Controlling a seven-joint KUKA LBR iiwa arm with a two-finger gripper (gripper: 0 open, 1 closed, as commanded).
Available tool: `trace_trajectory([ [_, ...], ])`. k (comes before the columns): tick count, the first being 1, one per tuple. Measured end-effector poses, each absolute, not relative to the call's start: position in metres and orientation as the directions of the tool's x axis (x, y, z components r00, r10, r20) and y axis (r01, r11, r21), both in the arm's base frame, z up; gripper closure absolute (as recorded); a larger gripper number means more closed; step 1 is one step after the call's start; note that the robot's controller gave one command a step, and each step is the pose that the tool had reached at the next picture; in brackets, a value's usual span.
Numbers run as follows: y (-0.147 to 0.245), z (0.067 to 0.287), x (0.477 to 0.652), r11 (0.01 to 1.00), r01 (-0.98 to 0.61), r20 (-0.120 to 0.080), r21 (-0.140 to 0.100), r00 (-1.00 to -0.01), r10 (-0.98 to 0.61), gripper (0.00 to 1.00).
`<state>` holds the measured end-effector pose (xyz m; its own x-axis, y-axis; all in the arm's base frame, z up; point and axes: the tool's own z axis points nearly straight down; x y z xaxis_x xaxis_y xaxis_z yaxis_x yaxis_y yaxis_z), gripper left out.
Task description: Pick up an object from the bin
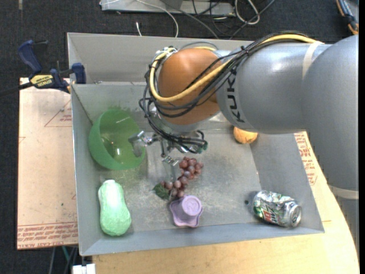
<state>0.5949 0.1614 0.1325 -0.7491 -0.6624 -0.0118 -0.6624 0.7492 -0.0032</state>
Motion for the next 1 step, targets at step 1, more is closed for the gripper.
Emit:
trace_trajectory([
  [1,0.1336,0.0997,0.5700,0.542,-0.840,0.003,0.010,-0.542,-0.840,0.00],
])
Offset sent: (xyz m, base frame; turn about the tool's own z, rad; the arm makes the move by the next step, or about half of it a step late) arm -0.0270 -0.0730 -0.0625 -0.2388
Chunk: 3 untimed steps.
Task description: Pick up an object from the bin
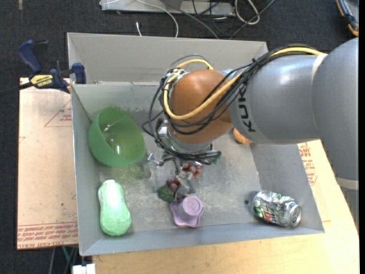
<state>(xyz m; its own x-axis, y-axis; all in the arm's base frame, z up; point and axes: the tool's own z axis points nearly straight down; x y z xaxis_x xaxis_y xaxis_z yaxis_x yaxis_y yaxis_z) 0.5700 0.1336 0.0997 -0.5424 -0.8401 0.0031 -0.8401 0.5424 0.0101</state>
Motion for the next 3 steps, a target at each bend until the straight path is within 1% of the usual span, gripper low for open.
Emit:
trace_trajectory([
  [1,0.0877,0.0704,0.5689,0.576,-0.817,-0.010,-0.004,-0.576,-0.817,0.00],
  [2,0.0818,0.0722,0.5715,0.463,-0.886,-0.004,0.006,-0.463,-0.886,1.00],
  [3,0.0817,0.0723,0.5715,0.463,-0.886,-0.004,0.006,-0.463,-0.886,1.00],
])
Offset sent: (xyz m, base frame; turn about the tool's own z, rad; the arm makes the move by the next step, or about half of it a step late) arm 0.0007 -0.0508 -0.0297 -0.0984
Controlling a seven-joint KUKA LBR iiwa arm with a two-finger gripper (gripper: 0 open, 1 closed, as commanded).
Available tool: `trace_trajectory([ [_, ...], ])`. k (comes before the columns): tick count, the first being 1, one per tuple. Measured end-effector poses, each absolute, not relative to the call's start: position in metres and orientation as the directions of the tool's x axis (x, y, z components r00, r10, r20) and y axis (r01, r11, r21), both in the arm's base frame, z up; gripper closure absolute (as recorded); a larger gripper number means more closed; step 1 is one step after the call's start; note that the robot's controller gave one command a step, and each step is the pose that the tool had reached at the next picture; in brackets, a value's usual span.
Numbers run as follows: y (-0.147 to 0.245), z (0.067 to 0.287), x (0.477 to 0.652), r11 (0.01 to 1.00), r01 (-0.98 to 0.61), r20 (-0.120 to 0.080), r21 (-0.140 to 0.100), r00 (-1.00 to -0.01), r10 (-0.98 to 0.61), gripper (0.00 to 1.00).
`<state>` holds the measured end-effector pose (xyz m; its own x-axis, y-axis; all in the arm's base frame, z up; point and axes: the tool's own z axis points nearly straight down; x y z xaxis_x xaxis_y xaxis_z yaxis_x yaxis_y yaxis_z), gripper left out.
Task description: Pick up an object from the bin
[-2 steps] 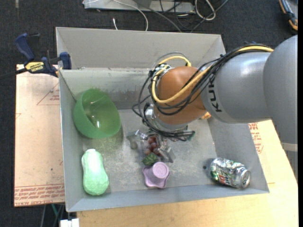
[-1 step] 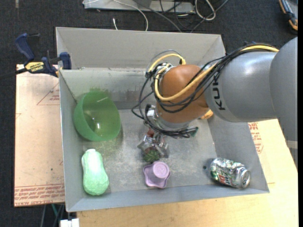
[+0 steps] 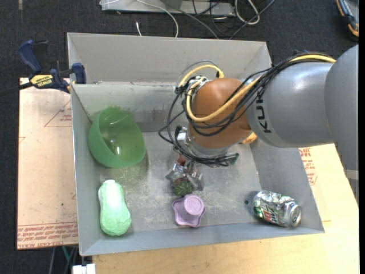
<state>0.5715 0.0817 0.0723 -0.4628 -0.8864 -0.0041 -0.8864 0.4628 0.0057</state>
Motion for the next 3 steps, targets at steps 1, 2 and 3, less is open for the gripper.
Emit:
trace_trajectory([
  [1,0.083,0.112,0.569,0.465,-0.885,-0.005,0.011,-0.465,-0.886,1.00],
  [2,0.083,0.138,0.570,0.468,-0.884,-0.007,0.010,-0.468,-0.884,1.00],
  [3,0.084,0.176,0.570,0.469,-0.883,-0.008,0.011,-0.469,-0.883,1.00],
])
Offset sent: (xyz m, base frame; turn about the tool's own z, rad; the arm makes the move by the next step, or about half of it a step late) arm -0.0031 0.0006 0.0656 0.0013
